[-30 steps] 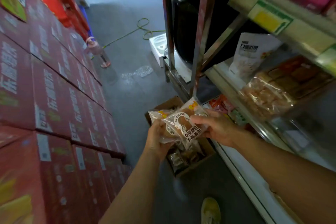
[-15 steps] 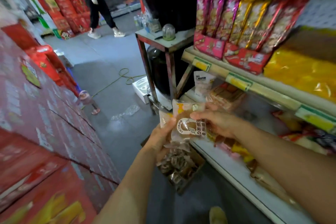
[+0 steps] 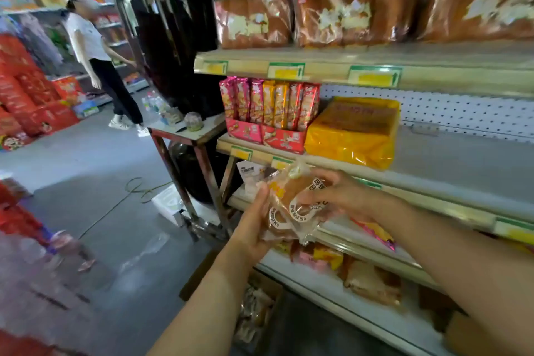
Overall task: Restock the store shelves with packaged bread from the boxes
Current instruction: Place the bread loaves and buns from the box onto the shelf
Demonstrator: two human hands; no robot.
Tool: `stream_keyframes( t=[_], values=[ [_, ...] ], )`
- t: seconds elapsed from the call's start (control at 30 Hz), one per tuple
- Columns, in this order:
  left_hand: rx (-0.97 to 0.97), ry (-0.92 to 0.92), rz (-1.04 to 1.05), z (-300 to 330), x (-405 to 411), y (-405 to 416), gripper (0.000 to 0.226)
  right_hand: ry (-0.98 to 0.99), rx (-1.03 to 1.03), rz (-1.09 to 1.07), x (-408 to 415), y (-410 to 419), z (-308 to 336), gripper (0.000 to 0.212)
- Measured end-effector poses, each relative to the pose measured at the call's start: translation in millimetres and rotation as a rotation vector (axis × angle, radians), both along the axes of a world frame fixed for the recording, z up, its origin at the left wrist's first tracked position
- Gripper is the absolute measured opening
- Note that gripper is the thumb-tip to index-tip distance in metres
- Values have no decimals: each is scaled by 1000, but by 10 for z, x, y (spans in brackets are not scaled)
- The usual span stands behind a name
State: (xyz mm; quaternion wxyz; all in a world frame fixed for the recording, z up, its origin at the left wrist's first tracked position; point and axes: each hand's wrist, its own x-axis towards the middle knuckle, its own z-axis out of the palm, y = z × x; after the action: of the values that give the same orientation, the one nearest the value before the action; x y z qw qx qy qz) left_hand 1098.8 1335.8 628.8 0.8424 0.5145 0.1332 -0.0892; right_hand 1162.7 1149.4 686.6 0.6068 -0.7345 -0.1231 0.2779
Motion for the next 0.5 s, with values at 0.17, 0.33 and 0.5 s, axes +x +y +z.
stream_keyframes(
  t=[0.17, 0.33, 0.5],
  values=[
    [92, -14, -66, 298, 220, -526, 66, -113, -125, -21, -35, -675, 394, 53],
    [63, -43, -68, 413, 515, -1167, 78, -236, -148, -187, -57, -1336, 654, 53],
    [-43, -148, -4, 691, 704, -1900, 69, -272, 3, -384, -47, -2034, 872, 53]
  ],
)
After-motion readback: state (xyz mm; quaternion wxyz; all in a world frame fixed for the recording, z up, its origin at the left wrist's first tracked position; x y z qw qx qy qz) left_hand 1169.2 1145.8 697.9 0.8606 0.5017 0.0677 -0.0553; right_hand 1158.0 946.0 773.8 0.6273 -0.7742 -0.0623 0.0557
